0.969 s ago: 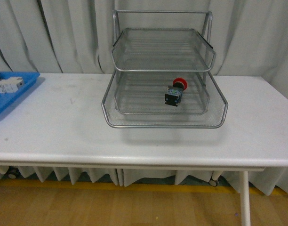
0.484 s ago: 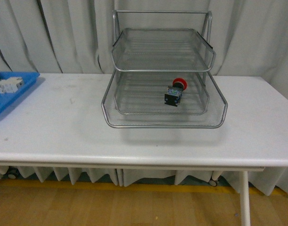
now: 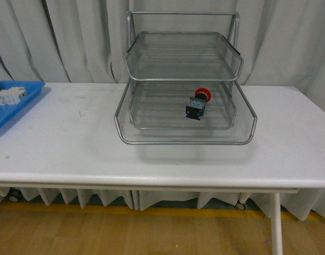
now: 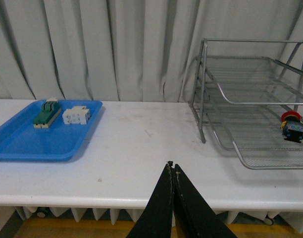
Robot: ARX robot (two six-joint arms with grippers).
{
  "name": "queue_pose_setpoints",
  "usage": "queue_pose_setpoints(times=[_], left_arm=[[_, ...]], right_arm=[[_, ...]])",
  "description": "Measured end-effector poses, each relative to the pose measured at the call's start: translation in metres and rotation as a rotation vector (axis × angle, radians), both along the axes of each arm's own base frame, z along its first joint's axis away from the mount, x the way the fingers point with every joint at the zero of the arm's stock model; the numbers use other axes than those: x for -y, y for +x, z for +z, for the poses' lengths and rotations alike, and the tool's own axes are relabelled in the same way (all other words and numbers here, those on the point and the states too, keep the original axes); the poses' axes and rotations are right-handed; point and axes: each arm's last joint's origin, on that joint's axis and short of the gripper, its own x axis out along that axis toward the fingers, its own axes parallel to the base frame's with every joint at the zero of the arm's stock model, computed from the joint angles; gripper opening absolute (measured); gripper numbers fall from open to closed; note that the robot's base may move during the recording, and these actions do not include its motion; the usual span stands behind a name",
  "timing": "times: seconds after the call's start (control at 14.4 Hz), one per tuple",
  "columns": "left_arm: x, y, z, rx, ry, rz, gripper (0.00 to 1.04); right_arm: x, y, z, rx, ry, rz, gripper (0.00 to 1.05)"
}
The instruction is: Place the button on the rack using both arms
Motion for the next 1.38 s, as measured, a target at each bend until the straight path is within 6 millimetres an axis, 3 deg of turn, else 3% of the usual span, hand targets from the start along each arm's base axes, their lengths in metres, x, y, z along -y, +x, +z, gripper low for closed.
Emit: queue_pose_setpoints(times=[0.76,1.11,1.38], left_arm=[[0.0,-0.023,-0.006,-0.04,0.0,0.0,0.02],[0.0,-0.024,-0.003,-0.01,-0.002,0.0,0.03],[0.0,-0.024,-0.003,-0.009,-0.001,0.0,0.58]], right_arm=[[0.0,0.0,0.0,0.0,0.0,0.0,0.98],[0.0,0.0,0.0,0.0,0.0,0.0,0.98],[0.0,0.0,0.0,0.0,0.0,0.0,0.98]])
